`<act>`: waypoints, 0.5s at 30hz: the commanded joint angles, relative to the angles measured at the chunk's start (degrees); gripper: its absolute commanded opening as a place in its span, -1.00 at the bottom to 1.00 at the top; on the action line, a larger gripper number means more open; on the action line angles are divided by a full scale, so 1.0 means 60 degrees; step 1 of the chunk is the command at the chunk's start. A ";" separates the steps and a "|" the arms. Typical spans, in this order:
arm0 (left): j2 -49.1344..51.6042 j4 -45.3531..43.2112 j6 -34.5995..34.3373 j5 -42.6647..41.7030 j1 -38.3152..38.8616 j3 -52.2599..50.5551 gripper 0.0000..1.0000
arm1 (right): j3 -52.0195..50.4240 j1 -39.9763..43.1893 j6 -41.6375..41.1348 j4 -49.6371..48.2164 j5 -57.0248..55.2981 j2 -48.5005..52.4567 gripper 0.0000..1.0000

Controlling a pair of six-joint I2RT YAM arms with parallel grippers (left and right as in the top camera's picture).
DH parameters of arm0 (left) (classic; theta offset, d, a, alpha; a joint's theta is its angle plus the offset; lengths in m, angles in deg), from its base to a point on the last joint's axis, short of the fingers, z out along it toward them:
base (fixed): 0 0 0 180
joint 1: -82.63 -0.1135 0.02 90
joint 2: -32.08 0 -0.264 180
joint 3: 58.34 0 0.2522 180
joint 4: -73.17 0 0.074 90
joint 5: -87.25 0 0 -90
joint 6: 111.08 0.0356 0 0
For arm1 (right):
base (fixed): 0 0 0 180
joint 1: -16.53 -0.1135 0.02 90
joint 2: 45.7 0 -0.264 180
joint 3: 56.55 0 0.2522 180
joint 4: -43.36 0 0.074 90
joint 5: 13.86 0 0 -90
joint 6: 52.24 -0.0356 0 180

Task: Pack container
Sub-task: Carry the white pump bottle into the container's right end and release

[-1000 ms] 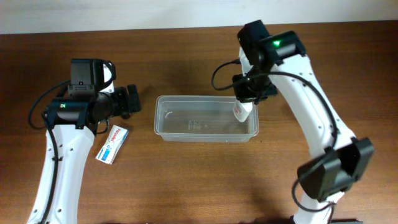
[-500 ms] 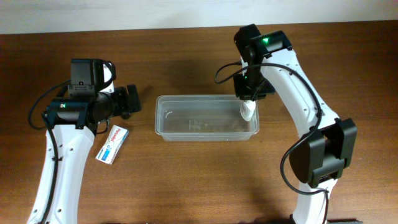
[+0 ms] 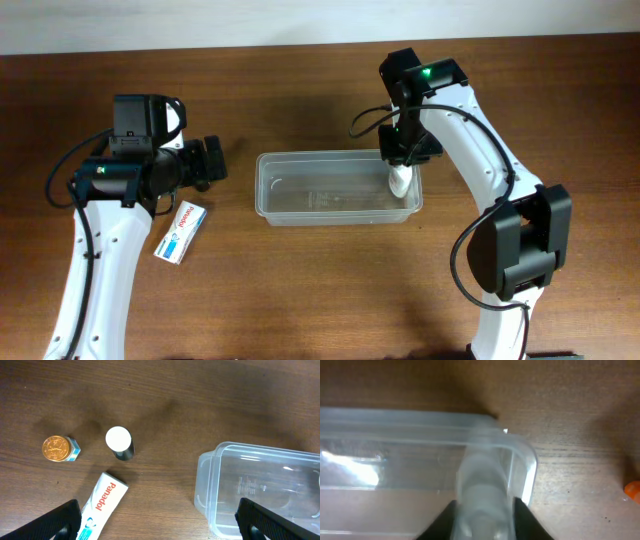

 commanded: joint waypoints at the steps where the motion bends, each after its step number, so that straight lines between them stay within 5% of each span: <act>1: 0.0000 0.0004 0.0124 0.0040 -0.0069 0.0240 0.99 | -0.0007 0.0018 -0.0033 -0.0055 -0.0178 0.0040 -0.13; 4: 0.0000 0.0007 0.0127 0.0040 -0.0069 0.0240 0.99 | -0.0007 0.0018 -0.0033 -0.0055 -0.0178 0.0040 0.10; 15: 0.0000 0.0004 0.0124 0.0036 -0.0069 0.0240 0.99 | -0.0004 0.0018 0.0000 -0.0055 -0.0175 0.0036 0.11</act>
